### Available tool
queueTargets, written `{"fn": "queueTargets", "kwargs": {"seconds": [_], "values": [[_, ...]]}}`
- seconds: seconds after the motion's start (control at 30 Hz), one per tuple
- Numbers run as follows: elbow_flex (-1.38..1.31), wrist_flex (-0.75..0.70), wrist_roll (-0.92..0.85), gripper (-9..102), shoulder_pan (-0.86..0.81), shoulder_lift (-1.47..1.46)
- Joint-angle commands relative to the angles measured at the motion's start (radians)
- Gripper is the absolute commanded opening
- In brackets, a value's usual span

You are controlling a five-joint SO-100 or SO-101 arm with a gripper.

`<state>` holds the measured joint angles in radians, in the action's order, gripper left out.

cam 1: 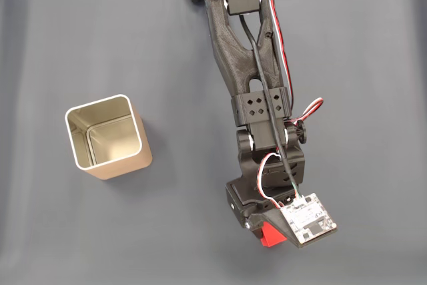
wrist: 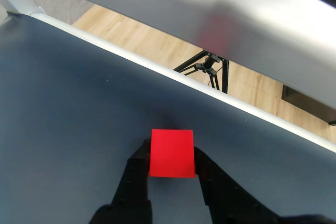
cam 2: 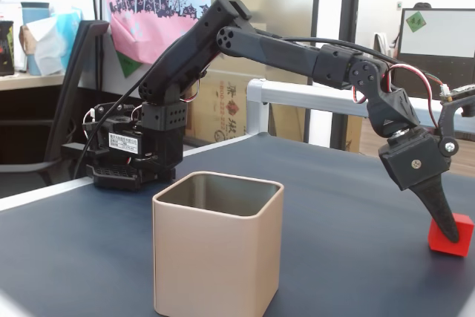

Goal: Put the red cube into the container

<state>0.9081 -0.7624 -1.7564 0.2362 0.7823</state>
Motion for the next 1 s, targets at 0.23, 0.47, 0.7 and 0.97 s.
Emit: {"fn": "queueTargets", "kwargs": {"seconds": [0.23,0.47,0.7,0.97], "values": [[-0.051,-0.118,0.064,0,-0.02,0.176],[-0.023,-0.232,0.198,0,-0.074,0.33],[0.152,-0.316,0.253,0,-0.21,0.577],[0.397,-0.328,0.244,0,-0.425,0.856]]}}
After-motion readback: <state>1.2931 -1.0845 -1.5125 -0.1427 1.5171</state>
